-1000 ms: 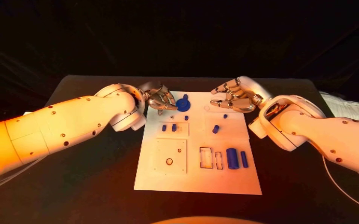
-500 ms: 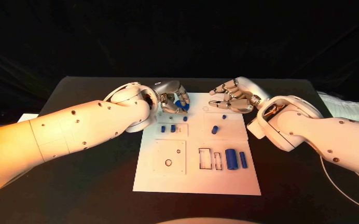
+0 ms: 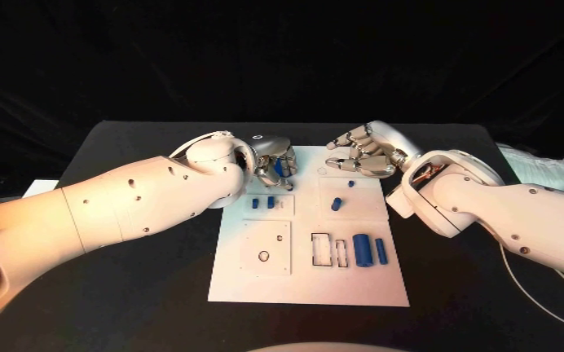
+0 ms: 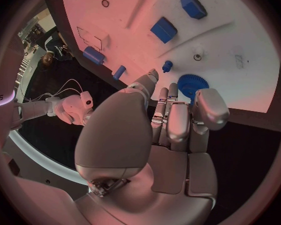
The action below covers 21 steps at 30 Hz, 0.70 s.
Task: Assemble the parts on the task board
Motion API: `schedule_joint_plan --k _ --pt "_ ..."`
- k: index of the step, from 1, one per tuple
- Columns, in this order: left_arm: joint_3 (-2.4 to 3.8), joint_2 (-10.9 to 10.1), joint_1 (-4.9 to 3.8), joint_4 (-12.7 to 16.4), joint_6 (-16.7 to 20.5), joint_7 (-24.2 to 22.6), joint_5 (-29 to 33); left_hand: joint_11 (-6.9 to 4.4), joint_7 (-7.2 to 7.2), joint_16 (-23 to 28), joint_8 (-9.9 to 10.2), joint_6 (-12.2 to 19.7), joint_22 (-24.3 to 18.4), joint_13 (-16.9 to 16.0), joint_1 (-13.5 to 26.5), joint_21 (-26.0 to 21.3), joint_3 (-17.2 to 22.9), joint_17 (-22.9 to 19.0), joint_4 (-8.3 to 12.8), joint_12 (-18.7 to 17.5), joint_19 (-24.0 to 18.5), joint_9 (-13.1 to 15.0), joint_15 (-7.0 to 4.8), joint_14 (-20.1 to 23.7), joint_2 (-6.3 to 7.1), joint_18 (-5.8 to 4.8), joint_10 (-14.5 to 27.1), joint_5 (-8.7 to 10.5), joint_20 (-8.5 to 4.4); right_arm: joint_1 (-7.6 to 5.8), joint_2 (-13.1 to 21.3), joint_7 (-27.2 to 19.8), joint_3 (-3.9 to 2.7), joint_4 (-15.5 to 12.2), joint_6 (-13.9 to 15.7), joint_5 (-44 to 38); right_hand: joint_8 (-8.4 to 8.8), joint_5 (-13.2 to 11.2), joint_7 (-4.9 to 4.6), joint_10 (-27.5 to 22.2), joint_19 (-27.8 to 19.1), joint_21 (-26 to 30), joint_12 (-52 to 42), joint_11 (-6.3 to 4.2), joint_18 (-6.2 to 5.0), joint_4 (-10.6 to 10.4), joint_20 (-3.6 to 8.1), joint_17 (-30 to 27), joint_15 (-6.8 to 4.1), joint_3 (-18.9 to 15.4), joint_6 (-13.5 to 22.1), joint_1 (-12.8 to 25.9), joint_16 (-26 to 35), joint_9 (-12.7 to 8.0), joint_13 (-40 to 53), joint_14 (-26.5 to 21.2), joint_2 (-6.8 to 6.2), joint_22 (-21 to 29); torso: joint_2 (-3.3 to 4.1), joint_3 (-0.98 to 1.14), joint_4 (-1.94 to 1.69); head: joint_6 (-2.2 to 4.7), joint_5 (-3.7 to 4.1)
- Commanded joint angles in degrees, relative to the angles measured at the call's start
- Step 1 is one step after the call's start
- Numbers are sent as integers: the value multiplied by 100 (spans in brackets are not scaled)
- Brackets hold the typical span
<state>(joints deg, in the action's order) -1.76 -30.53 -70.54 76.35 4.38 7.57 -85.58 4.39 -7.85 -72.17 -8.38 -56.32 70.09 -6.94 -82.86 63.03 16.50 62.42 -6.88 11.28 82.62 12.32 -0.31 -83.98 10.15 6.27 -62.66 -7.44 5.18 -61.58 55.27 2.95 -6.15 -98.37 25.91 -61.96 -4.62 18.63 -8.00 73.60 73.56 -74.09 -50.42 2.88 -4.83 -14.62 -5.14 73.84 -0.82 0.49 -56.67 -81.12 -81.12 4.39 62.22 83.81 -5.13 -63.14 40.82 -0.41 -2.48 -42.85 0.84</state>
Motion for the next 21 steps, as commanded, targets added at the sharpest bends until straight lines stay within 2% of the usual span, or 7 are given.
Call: schedule_joint_plan --k 1,10,21 --pt "1 62 23 -61 -156 20 -292 -6 8 -2 37 -53 40 21 -22 49 38 -14 14 -37 52 -21 -36 -176 -62 -76 -78 24 -12 4 -10 -48 0 -3 -60 -21 20 48 -8 -34 -46 35 35 9 -95 9 2 -6 -38 -13 -23 1 39 -6 -8 271 42 2 1 -1 -3 -3 10" --pt "0 188 95 -173 -99 17 -481 -13 -3 -36 61 -212 179 103 -129 212 229 -81 64 -127 91 -91 -45 -172 -121 -105 -256 16 -24 4 -17 -48 0 -2 -68 -21 20 49 -8 -35 -46 35 35 9 -95 9 2 -6 -38 -13 -23 -1 39 -6 -8 271 44 1 -4 0 -4 -9 21" --pt "0 284 150 -282 -242 53 -531 -30 5 -79 116 -354 270 182 -148 299 448 -148 119 -237 96 -175 -55 -159 -105 -117 -431 17 -32 4 -24 -49 0 -4 -77 -21 20 49 -8 -35 -46 35 35 9 -95 9 2 -6 -38 -13 -23 -1 39 -6 -8 271 44 1 -4 5 -6 -20 33"
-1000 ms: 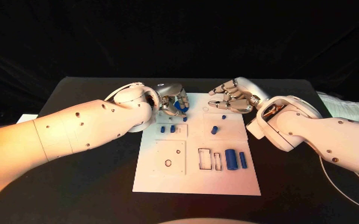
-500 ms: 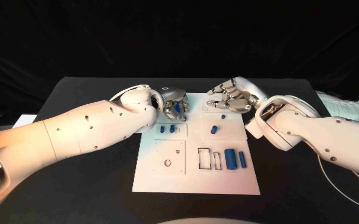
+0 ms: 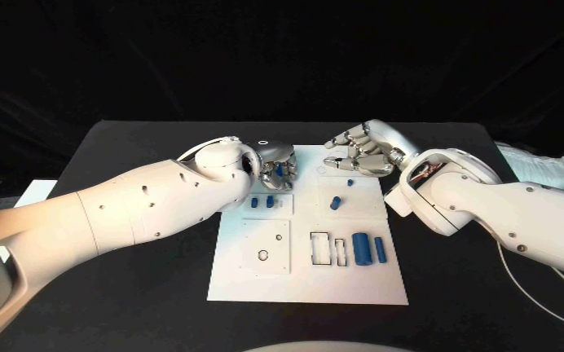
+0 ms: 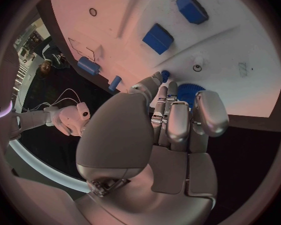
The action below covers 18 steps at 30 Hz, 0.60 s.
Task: Assemble the parts on the task board
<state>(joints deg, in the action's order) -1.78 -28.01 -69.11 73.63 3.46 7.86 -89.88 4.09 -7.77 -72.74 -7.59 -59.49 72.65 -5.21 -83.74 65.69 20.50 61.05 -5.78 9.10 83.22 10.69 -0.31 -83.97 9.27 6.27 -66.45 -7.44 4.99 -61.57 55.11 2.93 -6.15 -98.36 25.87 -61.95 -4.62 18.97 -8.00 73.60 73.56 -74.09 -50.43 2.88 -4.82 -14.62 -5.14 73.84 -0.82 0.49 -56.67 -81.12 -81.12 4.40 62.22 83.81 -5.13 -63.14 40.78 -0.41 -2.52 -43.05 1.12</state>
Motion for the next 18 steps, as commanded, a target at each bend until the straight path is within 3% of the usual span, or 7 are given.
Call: schedule_joint_plan --k 1,18 --pt "2 39 8 -16 -161 27 -101 1 -3 -22 38 -38 15 10 -59 35 50 -12 9 -21 36 -13 -55 -159 -16 -118 -53 17 -13 3 -9 -48 0 -5 -73 -22 20 14 -8 -35 -46 35 35 9 -96 9 2 -6 -38 -13 -23 -1 39 -7 -9 272 44 1 0 4 -4 0 4" --pt "-2 140 38 -110 -457 167 -250 -21 5 -60 82 -191 125 53 -83 149 300 -95 120 -112 48 -83 -75 -144 -27 -137 -238 18 -28 3 -7 -46 0 -13 -80 -22 20 19 -8 -29 -45 37 20 9 -96 11 3 5 -38 -13 -24 -7 34 -6 0 275 51 2 -2 2 -2 -8 21"
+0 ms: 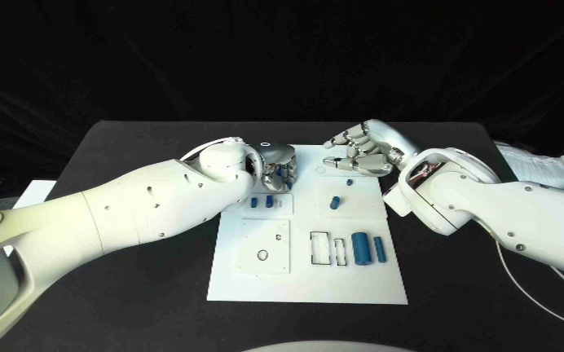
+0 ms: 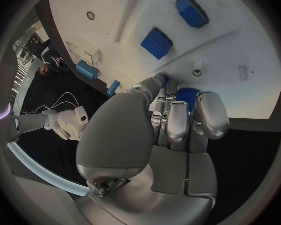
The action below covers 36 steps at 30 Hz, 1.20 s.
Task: Assemble the parts on the task board
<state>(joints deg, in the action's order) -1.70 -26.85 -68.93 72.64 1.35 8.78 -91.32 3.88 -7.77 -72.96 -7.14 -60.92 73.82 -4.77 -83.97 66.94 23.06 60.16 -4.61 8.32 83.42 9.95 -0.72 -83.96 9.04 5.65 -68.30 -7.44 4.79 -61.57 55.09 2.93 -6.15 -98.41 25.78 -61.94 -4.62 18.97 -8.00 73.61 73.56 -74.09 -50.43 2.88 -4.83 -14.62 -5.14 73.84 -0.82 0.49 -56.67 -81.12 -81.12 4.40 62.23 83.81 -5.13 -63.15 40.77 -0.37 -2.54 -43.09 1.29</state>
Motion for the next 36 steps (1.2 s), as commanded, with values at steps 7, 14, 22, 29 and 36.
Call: schedule_joint_plan --k 7,14,22,29,36 --pt "-12 58 38 -65 -313 155 -159 2 -6 -58 68 -113 54 21 -77 63 203 -49 92 -94 27 -47 -37 -137 -17 -82 -134 18 -12 3 0 -43 0 -11 -72 -23 20 19 -8 -29 -45 37 20 8 -96 11 3 5 -38 -13 -24 -7 34 -7 -1 274 51 3 1 0 0 -14 9" --pt "-10 57 48 -58 122 66 -163 -2 -20 -94 90 -200 154 15 -114 182 409 -68 221 -144 50 -81 -40 -133 -54 -105 -236 20 -17 3 2 -45 0 -15 -66 -23 19 22 -8 -20 -40 35 -2 8 -94 12 3 6 -39 -14 -27 -9 35 -6 13 275 56 -2 -5 1 -8 -15 10" --pt "35 -81 55 121 713 -100 117 13 -47 -113 115 -246 193 16 -62 220 519 -96 286 -203 53 -109 -26 -128 -31 -112 -260 28 -11 3 4 -52 0 -13 -61 -23 19 22 -8 -20 -40 35 -2 8 -94 12 3 6 -39 -14 -27 -9 35 -6 13 275 56 -2 -8 -1 -6 0 3" --pt "158 -403 53 487 960 -106 467 21 -58 -120 130 -272 232 19 16 267 546 -123 293 -239 63 -124 -17 -124 -4 -121 -275 35 -3 3 14 -52 0 -8 -60 -18 19 22 -8 -20 -40 35 -2 8 -94 12 3 6 -39 -14 -27 -9 35 -6 13 275 56 -2 -10 1 -17 34 -3" --pt "234 -786 44 838 882 -23 583 23 -58 -127 150 -279 276 22 81 324 551 -142 301 -268 78 -140 -14 -121 39 -132 -289 38 2 4 19 -54 0 1 -69 -10 19 22 -8 -20 -40 35 -2 8 -94 12 3 6 -39 -14 -27 -9 35 -6 13 275 56 -2 -8 7 -23 60 -18"
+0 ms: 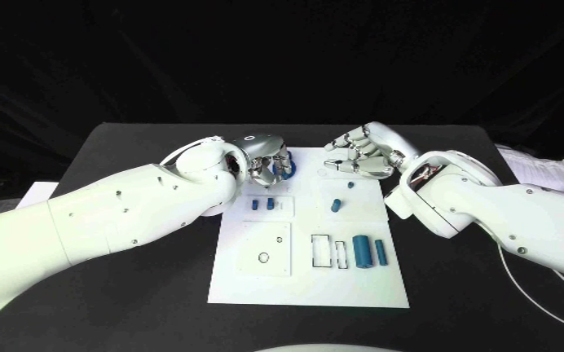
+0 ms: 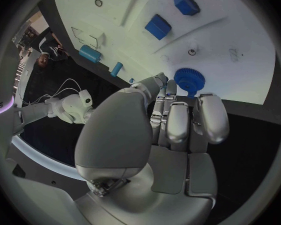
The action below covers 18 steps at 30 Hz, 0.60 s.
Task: Assemble the parts on the task board
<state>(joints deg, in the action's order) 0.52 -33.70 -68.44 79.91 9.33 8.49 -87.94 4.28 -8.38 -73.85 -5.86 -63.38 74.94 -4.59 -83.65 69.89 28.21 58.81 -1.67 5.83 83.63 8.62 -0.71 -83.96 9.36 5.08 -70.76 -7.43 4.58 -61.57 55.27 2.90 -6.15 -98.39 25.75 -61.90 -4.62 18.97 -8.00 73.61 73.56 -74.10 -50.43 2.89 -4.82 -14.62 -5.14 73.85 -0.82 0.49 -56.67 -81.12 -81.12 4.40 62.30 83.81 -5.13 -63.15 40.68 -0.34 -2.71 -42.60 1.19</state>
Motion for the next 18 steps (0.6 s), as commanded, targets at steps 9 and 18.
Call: schedule_joint_plan --k 9,18 --pt "15 -356 -4 220 -265 153 269 -21 10 -36 29 -50 191 3 95 63 37 -33 6 -31 66 -14 -15 -116 25 -81 -64 39 25 10 -7 -54 0 19 -67 -11 19 22 -8 -20 -40 35 -2 8 -95 12 3 5 -39 -14 -27 -9 35 -7 6 275 56 -2 7 -8 -21 -2 -31" --pt "-17 -431 -2 184 -541 287 271 -23 14 -32 36 -53 199 2 123 71 36 -54 2 -41 67 -21 -16 -111 32 -82 -71 41 26 17 -19 -56 0 27 -69 -10 17 25 -7 -17 -40 37 -6 8 -95 11 4 2 -39 -17 -31 -10 39 -6 6 276 61 0 9 -8 -17 -19 -43"
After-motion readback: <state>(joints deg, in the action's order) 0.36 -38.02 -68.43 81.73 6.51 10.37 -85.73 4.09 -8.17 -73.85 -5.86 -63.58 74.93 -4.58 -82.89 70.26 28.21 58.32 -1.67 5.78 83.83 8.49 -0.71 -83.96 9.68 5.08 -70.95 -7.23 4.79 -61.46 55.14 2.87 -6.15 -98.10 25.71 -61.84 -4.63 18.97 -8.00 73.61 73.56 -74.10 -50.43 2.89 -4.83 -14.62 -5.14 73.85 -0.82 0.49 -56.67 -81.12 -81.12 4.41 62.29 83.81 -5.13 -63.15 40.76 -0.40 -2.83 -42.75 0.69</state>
